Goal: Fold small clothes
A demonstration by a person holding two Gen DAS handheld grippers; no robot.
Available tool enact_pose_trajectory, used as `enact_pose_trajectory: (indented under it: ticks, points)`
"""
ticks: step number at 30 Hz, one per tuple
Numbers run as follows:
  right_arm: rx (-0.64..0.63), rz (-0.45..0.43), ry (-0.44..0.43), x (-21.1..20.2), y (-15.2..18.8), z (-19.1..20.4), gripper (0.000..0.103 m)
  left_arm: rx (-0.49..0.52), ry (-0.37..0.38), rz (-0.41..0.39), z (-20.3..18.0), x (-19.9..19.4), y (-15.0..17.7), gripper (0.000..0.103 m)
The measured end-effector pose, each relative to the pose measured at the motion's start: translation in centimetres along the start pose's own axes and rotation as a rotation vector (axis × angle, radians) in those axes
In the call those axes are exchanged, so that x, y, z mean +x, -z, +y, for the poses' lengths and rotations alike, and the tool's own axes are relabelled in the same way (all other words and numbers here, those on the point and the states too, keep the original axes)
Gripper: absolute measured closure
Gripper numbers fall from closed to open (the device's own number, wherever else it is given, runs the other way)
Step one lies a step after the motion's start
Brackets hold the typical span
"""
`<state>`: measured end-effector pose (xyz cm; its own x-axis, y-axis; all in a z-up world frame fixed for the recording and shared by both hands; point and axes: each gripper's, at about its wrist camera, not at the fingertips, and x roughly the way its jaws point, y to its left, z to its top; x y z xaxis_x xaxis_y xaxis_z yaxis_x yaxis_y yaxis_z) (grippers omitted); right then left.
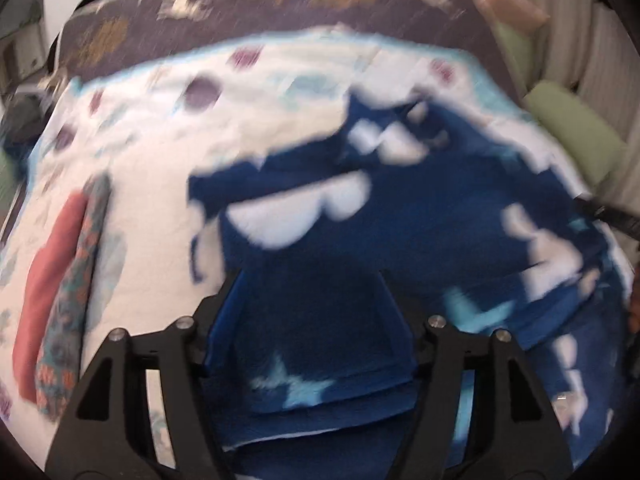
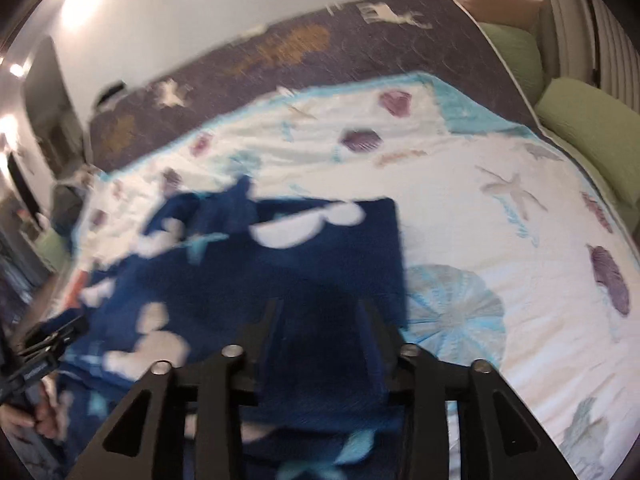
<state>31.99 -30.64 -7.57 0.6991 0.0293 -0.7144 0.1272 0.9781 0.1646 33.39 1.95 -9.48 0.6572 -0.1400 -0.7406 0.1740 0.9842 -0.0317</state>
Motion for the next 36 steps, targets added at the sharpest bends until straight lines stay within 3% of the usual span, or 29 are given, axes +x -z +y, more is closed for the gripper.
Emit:
enact_pose_trajectory:
  ticks: [3,6,8,9,10,11,16,18,21,23,28,32,36]
  points:
    - [0.059,-0.029,-0.052,-0.2,-1.8,-1.2,0.064,-0.043,0.090,-0.092,0.5,-2.0,-1.1,0.037]
    - [-0.016,-0.041,-0.053,0.5,-4.1,-0.2,0.064,-0.021,0.038,-0.139,0.0,-1.9,-3.2,0.027]
    - [-0.027,0.022,-0.019,3.0,-4.5,-0.1,0.063,-0.012,-0.018,-0.083,0.0,0.5,-3.8,0.026]
    - [-0.036,0.063,0.029,4.5,-4.2,-0.2,0.063,-0.018,-0.051,-0.016,0.2,2.6,-3.6,0.026]
    - [-0.051,0.100,0.065,6.1,-3.5,-0.4,0.062,-0.040,-0.052,0.047,0.7,4.6,-2.9,0.022]
    - [-0.060,0.074,0.053,6.7,-2.8,-0.6,0.062,-0.087,-0.010,0.017,1.5,4.9,-2.2,0.022]
    - [-0.030,0.036,0.033,3.8,-2.1,-1.0,0.062,-0.117,0.029,-0.027,2.8,0.8,-1.6,0.023]
    - [-0.032,0.027,-0.001,0.8,-1.0,-1.0,0.062,-0.091,0.090,-0.083,3.0,-2.8,-0.4,0.023]
    - [-0.069,0.044,-0.149,-4.5,2.4,0.4,0.060,-0.049,0.163,-0.117,3.0,-7.1,2.6,0.023]
    - [-0.122,0.080,-0.240,-8.0,6.1,1.8,0.053,-0.029,0.224,-0.115,2.8,-9.5,5.6,0.023]
    - [-0.236,0.162,-0.342,-13.2,14.9,5.3,0.052,0.028,0.377,-0.061,0.7,-14.1,12.2,0.023]
    - [-0.313,0.190,-0.306,-15.2,19.9,7.6,0.052,0.122,0.401,0.020,-2.5,-14.9,16.1,0.023]
    - [-0.288,0.165,-0.308,-17.0,23.1,8.1,0.044,0.158,0.417,0.053,-4.9,-16.5,20.0,0.023]
